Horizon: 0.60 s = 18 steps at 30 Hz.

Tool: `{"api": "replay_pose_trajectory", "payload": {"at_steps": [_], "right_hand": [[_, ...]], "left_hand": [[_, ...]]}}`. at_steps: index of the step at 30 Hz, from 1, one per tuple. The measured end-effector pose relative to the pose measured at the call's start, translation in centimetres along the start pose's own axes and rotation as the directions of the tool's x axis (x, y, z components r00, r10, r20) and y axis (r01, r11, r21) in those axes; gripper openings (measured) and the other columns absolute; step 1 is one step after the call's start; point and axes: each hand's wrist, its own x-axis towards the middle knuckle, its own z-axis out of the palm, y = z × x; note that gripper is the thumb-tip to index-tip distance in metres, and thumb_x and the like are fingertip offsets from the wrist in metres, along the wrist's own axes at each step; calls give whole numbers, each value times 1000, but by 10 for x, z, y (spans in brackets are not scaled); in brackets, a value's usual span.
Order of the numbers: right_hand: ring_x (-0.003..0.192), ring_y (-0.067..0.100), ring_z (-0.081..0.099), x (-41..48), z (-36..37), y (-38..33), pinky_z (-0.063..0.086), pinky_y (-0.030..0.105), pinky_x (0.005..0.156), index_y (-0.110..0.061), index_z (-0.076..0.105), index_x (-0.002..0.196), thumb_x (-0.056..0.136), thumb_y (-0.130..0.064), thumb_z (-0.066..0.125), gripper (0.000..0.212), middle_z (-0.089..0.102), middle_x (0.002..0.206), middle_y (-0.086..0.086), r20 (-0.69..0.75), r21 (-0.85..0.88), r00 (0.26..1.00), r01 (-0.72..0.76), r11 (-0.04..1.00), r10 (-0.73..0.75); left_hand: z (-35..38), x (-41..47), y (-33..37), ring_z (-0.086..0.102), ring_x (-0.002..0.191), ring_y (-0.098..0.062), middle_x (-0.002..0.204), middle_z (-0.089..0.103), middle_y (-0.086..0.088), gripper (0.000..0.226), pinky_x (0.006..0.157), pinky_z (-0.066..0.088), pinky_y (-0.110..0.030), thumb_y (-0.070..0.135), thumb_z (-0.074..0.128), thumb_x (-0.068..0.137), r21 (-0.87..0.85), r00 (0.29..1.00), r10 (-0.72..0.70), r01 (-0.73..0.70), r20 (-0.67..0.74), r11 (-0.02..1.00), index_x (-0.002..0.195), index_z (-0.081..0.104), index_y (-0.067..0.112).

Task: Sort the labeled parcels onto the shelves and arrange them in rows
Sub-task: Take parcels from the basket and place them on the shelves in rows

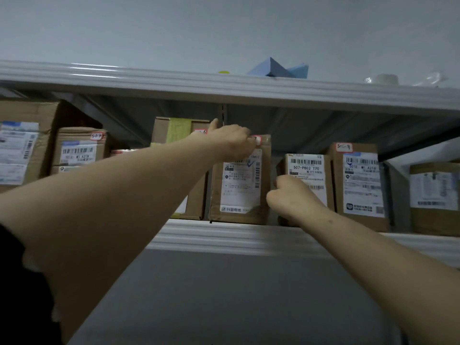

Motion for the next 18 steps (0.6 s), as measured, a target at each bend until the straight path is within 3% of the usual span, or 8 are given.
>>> {"api": "replay_pose_trajectory", "payload": {"at_steps": [7,11,14,18], "right_hand": [[84,24,50,0,11,-1,39,30,67,-13,44,74,90,-10,47,16,42,73,1,82,-7,996,33,999,-33],[84,25,48,0,14,-5,38,29,69,-12,41,72,90,-11,47,19,41,72,1,83,-45,996,41,998,-37],[87,25,50,0,13,-6,42,31,71,-9,49,86,90,-11,46,5,47,83,5,77,-50,997,36,998,-32],[114,29,51,3,0,11,46,40,94,-10,48,130,88,-8,45,42,53,124,11,-34,-30,999,20,999,-21]], "left_hand": [[-4,4,-6,39,134,-21,131,57,-3,45,118,-3,-47,39,26,102,40,1000,-10,11,-5,999,133,50,18],[-5,1,-10,36,137,-21,138,53,-3,44,118,-1,-47,37,26,102,29,1000,-3,3,-3,1000,138,46,18],[-4,-2,-11,37,136,-22,138,52,-5,44,117,0,-45,35,27,102,37,1000,7,-7,-13,999,138,44,17],[-8,-3,-2,34,137,-26,147,40,-10,47,113,20,-39,28,34,99,-33,983,72,-79,-171,996,144,37,15]]}}
